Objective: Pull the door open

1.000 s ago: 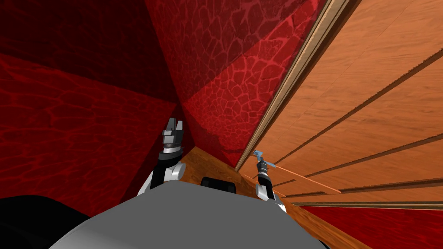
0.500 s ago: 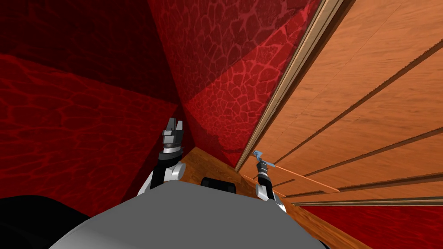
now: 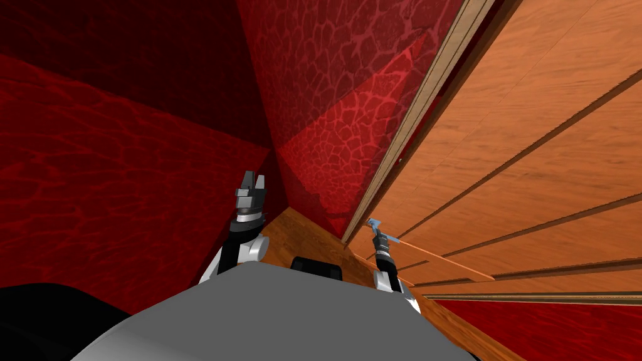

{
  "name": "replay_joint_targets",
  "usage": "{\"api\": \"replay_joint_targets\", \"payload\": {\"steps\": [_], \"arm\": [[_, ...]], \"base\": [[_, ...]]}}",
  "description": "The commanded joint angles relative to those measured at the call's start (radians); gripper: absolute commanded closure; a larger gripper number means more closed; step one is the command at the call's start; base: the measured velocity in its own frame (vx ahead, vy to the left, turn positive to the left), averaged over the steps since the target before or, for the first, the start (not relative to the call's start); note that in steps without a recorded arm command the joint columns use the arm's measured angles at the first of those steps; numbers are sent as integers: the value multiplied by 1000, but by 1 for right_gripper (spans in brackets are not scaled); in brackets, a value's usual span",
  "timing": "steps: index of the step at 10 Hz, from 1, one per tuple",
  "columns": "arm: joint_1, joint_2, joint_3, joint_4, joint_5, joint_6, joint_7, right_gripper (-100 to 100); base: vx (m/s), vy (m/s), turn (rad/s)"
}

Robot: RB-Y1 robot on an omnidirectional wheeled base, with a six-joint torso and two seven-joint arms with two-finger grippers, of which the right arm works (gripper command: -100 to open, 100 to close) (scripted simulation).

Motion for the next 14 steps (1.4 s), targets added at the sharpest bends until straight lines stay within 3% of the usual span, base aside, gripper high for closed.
{"api": "replay_joint_targets", "payload": {"steps": [1,5,6,14], "arm": [[14,-17,14,2,8,-12,-26,100],[38,-59,57,5,33,-40,-93,100],[27,-47,55,16,32,-41,-83,100],[83,-112,137,2,88,-117,-188,100]], "base": [[-231,-49,144],[-251,-62,176],[-104,-28,59],[-210,-44,87]]}}
